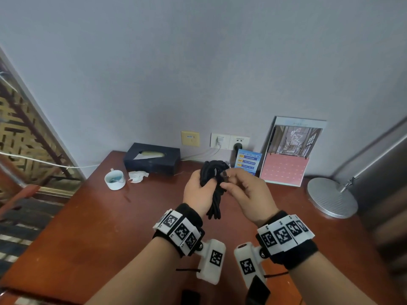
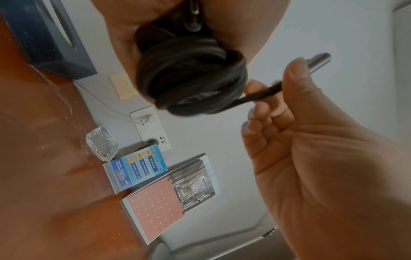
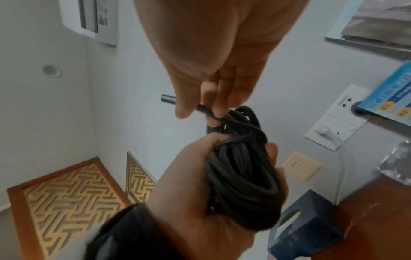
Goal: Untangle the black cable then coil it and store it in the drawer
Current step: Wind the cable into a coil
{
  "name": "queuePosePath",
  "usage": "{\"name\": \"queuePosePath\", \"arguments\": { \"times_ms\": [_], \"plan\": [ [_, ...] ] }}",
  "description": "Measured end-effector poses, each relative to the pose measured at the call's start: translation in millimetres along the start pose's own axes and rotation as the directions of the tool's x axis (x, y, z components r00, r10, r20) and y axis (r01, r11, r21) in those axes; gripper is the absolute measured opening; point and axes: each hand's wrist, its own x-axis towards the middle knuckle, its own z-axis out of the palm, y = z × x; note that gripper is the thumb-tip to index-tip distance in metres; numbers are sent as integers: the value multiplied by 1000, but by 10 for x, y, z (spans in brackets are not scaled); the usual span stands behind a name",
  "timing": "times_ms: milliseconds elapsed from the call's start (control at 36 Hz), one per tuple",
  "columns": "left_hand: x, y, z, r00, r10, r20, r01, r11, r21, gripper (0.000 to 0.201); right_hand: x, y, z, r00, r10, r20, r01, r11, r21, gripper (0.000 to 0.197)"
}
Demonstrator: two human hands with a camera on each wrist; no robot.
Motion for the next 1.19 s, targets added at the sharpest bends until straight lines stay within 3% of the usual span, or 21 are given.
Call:
{"name": "queuePosePath", "arguments": {
  "times_ms": [56, 139, 361, 472, 611, 750, 861, 944, 1056, 1194],
  "plan": [
    [-14, 9, 8, 999, 8, -35, -10, 999, -34, 18, -15, 15, 19, 995, 64, -77, -56, 994, 91, 12],
    [-6, 24, 23, 998, 37, -60, -41, 997, -61, 17, -36, 14, 77, 988, 68, -139, -41, 982, 185, 28],
    [70, 86, 48, 1000, 6, 7, -5, 991, -131, 14, -2, 27, 146, 978, 104, -178, -57, 966, 251, 20],
    [77, 87, 57, 999, 35, -10, -36, 997, -63, 9, 15, 19, 159, 971, 71, -227, -44, 991, 125, 11],
    [85, 77, 42, 999, 26, -24, -27, 999, -29, 13, 47, 66, 137, 974, 49, -223, -76, 991, -111, 20],
    [116, 103, 18, 997, -64, 31, 65, 997, -29, 15, 182, -38, 38, 996, -81, -28, 58, 882, -467, 12],
    [102, 131, -2, 992, -93, 85, 96, 995, -38, 17, 230, -110, 68, 989, -9, 144, 98, 777, -622, 13],
    [81, 172, 2, 984, -71, 161, 80, 995, -55, 19, 198, -97, 87, 976, 73, 204, 87, 729, -679, 17],
    [115, 196, -34, 982, -77, 175, 78, 997, 0, 18, 228, -105, 107, 967, 119, 225, 73, 719, -692, 18],
    [76, 244, -43, 974, -147, 172, 164, 982, -90, 26, 238, -122, 61, 984, 27, 178, 90, 783, -616, 20]
  ]
}}
